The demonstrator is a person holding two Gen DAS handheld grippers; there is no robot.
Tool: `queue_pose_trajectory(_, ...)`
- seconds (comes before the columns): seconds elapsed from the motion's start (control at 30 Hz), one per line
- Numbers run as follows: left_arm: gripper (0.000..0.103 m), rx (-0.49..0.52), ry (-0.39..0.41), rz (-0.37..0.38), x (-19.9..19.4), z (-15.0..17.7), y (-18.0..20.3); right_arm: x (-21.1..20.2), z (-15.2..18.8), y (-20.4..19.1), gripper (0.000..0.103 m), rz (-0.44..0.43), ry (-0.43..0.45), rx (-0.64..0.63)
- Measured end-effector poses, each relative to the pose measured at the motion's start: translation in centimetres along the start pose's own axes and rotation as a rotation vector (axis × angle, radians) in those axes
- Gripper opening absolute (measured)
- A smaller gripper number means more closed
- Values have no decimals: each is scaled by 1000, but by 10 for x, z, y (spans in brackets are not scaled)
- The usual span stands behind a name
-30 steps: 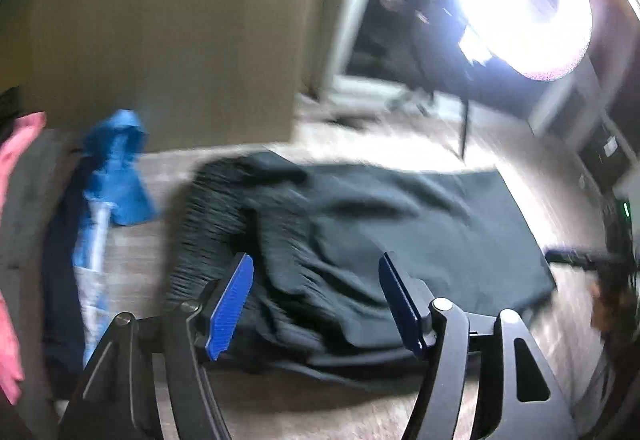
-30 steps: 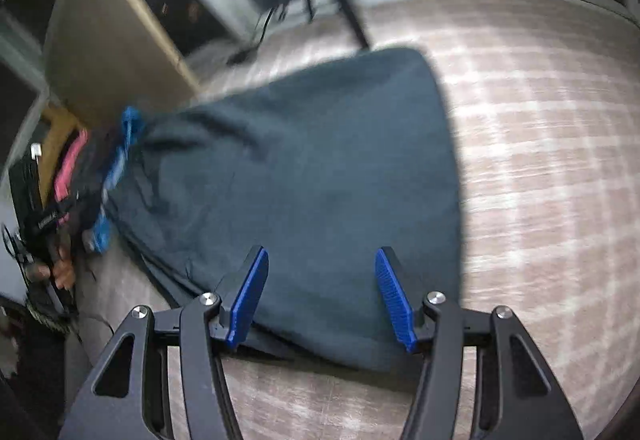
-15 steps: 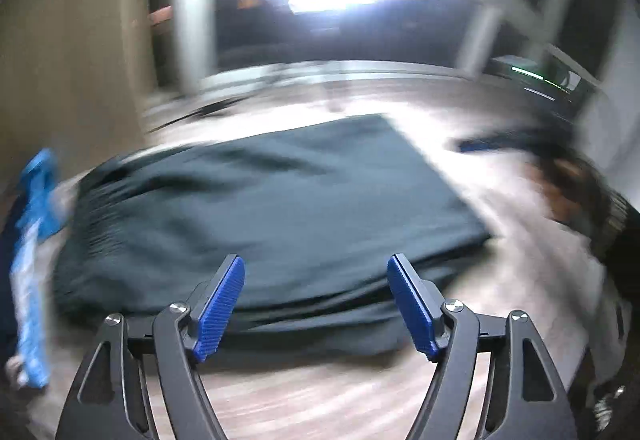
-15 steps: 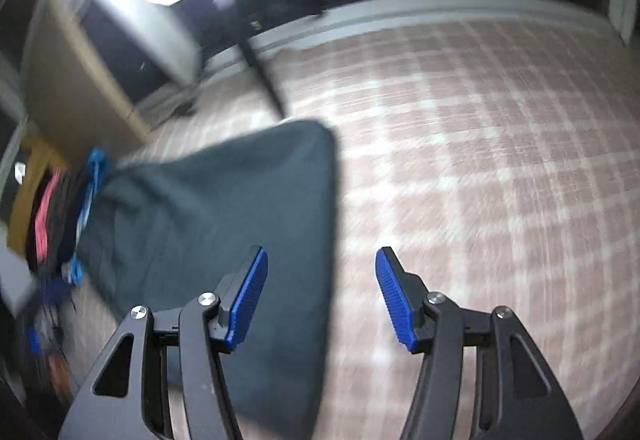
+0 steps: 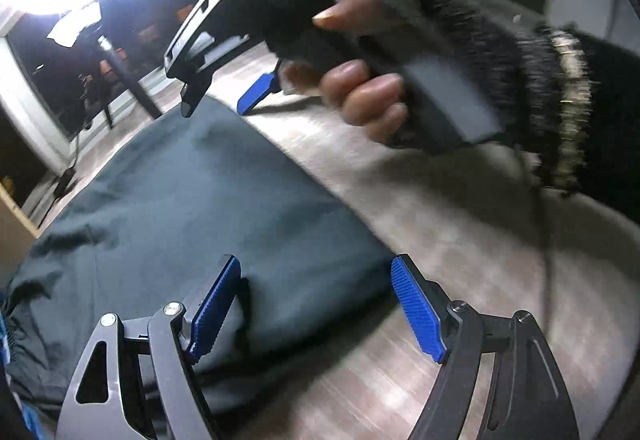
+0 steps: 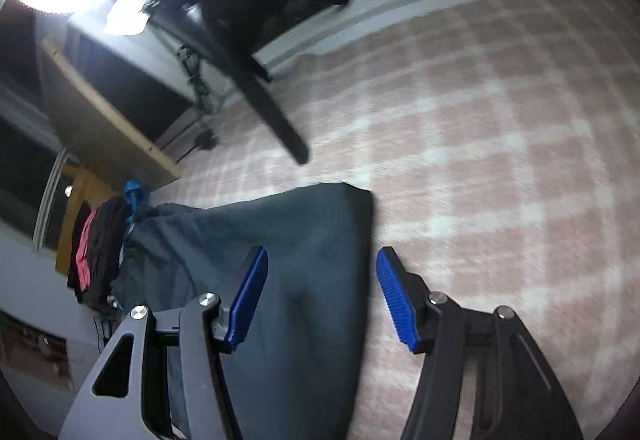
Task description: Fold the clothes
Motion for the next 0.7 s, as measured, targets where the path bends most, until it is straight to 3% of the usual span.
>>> queue_pose_trajectory(0.03,74,-7,-3,-10,2,-1,-3,2,0,-2,55,-16,-5,-4)
queue_pose_trajectory(0.07,72,-13,-9,-8,5,-1,-5,5,0,-3,46,-36,-12,-2)
queue_pose_trajectory(0.1,65,-20,-13,12,6,-1,-6,9,1,-4,30,-58,-22,9)
queue_pose_trajectory(0.13,52,-29,-14,38,4,-1,-7,14,2,-2,22,-82,-39,35)
queue_pose_trajectory(0.17,46,-37,-15,64,3,-2,-8,17,3,0,10,-103,-48,60)
queue_pose_trajectory(0.2,35,-46,-16,91,2,-3,-9,18,4,3,8,-116,-41,85)
queue_pose_trajectory(0.23,17,-52,-13,100,-1,-4,-10,18,5,5,7,-129,-35,109)
queue_pose_trajectory(0.27,11,-63,-7,107,-6,-5,-13,17,6,7,6,-143,-26,134)
queue_pose_trajectory(0.47,6,-171,48,202,-42,-13,-32,-14,2,7,5,-210,54,229)
queue_pose_trajectory(0.7,6,-140,139,293,-93,-31,-3,-86,8,7,3,-169,162,240)
Point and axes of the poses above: each gripper's, at about its wrist camera, not at the fingertips, and x roughly the way its jaws point, y to its right, z to its underside, the point moved 8 cm from there along x, roughly the way its jaws point, and after that the axes turned 5 degrees about -y, right-handed, at the moved point
